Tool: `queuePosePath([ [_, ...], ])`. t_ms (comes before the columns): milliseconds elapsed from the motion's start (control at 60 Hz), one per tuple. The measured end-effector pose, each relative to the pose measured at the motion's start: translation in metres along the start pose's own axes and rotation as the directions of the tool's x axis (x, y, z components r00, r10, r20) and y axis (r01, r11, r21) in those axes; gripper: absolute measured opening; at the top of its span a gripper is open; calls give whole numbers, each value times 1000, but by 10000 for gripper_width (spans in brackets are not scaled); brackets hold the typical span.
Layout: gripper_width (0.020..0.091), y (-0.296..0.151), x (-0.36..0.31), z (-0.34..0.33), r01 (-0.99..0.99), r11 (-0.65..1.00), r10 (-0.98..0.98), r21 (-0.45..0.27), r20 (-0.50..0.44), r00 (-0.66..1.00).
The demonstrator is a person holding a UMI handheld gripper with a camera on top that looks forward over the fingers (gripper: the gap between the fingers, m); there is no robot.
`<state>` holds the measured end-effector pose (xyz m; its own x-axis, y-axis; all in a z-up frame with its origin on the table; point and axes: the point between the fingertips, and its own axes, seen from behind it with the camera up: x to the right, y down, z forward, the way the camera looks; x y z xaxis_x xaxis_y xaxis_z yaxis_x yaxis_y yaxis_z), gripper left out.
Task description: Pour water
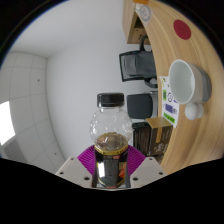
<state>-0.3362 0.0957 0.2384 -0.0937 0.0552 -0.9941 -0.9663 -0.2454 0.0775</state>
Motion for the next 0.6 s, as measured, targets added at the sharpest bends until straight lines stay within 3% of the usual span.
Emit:
queuePosePath([
  [117, 370, -23, 15, -7, -298, 954, 297, 14, 38, 954],
  [217, 368, -28, 40, -3, -390, 920, 390, 24, 15, 921],
  [467, 369, -41, 55, -9, -404, 914, 405, 36, -16, 914],
  [600, 373, -37, 47, -4, -260, 966, 259, 1, -74, 963],
])
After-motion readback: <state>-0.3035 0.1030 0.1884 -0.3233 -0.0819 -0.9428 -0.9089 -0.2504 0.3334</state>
